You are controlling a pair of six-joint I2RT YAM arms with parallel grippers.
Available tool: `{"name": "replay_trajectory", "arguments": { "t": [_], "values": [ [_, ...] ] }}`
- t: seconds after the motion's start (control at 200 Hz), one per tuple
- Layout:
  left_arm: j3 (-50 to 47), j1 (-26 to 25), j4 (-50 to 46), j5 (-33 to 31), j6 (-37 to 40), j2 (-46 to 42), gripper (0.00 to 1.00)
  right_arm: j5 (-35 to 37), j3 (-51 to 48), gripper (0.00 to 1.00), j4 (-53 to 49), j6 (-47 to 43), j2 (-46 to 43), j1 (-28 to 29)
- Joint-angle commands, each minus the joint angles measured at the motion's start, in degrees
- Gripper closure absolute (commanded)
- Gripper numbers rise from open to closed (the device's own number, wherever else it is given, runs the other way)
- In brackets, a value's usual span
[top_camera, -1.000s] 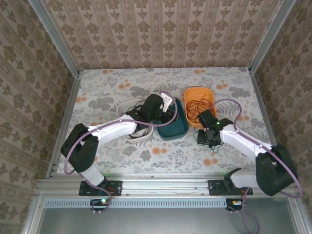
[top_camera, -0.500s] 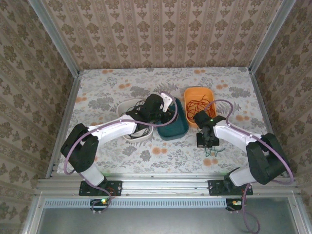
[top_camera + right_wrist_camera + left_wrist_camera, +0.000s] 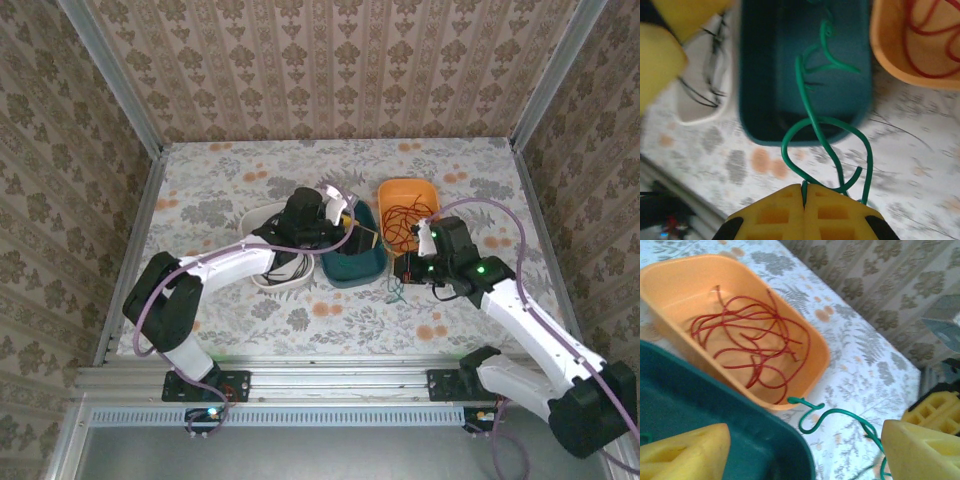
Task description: Untangle the cables
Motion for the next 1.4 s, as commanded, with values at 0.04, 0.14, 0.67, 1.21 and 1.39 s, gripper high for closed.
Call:
{"name": "replay_trajectory", "arguments": {
  "t": [0.04,0.14,0.67,1.21,1.39],
  "values": [
    [-0.36,0.16,4.55,8.70,-3.16,0.04,0.17,-13.68,-2.72,1.00,9.47,5.29,-1.00,-3.34],
    [-0.75,0.06,5.50,10.15,-3.59,0.27,0.15,-15.76,-3.26,1.00,10.70,5.88,-1.87,-4.22],
    [2.42,-0.74,7.38,15.99,-5.30,4.32,0.20,-16.14,-3.46,1.00,13.86,7.47,-2.11,-4.50],
    [7.03,-0.90,8.69,16.71,-8.23,8.65,0.57,-16.54,-3.81,1.00,15.20,7.14,-2.28,-2.26],
    [6.21,-0.61,9.37,13.81,-9.03,7.80,0.88,-12.89,-4.41,1.00,12.67,6.53,-2.46,-2.19]
  ]
}}
